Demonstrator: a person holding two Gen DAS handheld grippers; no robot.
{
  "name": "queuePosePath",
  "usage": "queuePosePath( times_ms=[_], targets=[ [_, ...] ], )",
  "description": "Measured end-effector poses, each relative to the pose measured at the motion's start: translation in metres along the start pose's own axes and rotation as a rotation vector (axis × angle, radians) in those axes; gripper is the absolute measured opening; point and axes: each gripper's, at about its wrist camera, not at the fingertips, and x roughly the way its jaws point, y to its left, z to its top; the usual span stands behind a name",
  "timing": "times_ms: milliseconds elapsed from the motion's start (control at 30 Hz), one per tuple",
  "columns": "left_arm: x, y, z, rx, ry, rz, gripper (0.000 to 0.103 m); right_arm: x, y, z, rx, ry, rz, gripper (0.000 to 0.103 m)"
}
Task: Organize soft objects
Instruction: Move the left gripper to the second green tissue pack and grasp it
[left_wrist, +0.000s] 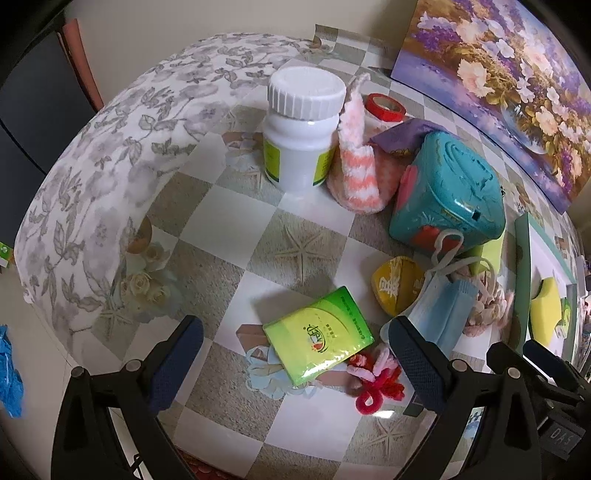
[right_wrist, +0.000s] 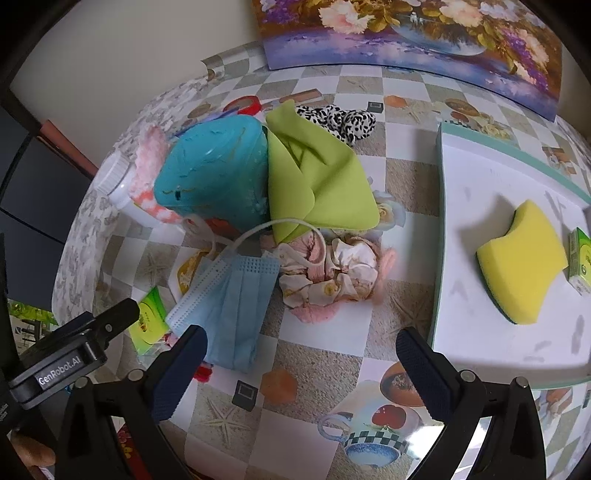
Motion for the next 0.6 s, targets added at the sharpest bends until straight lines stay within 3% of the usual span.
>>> queuePosePath(
  times_ms=[600],
  targets=[
    [0.032,-0.01,-0.005,0.035,0.118,0.0,0.1,-0.004,-0.008,0.003,0.004,-0.001,-0.02,0.103]
  ],
)
